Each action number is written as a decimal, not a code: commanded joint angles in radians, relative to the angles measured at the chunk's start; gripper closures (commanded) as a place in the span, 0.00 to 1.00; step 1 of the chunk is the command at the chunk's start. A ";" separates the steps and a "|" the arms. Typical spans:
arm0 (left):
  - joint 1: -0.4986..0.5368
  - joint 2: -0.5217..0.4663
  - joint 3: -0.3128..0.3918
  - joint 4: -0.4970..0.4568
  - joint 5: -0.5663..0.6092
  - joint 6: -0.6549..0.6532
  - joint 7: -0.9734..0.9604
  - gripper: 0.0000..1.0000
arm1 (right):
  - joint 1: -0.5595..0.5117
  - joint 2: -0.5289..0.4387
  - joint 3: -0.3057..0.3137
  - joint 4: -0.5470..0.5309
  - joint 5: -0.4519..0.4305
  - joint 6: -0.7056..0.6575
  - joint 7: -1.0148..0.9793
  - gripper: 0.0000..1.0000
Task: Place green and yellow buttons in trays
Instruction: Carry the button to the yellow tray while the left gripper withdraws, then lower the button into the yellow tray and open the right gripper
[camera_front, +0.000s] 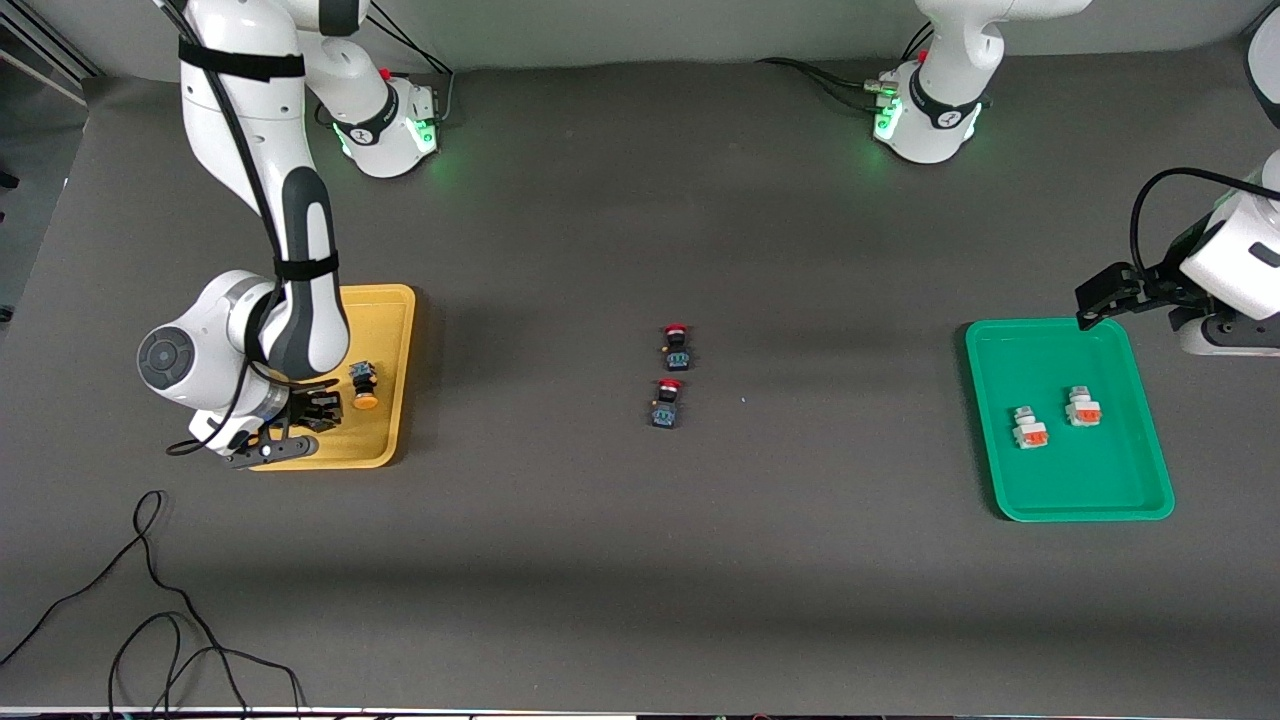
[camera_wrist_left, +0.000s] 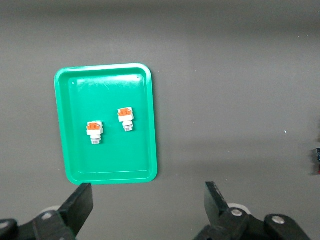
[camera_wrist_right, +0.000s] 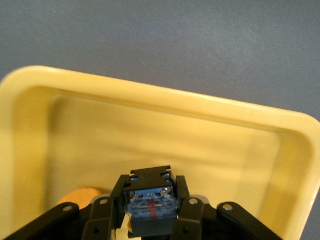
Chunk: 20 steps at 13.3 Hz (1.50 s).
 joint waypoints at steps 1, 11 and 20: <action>-0.011 -0.012 0.009 0.004 -0.008 -0.015 -0.019 0.01 | -0.011 0.026 0.003 0.016 0.041 0.013 -0.050 1.00; -0.011 -0.017 0.009 0.006 -0.019 -0.031 -0.019 0.01 | 0.008 -0.069 -0.128 0.164 0.030 -0.325 0.002 0.08; -0.012 -0.017 0.007 0.006 -0.019 -0.036 -0.019 0.01 | 0.235 -0.086 -0.543 0.612 -0.061 -0.951 0.374 0.09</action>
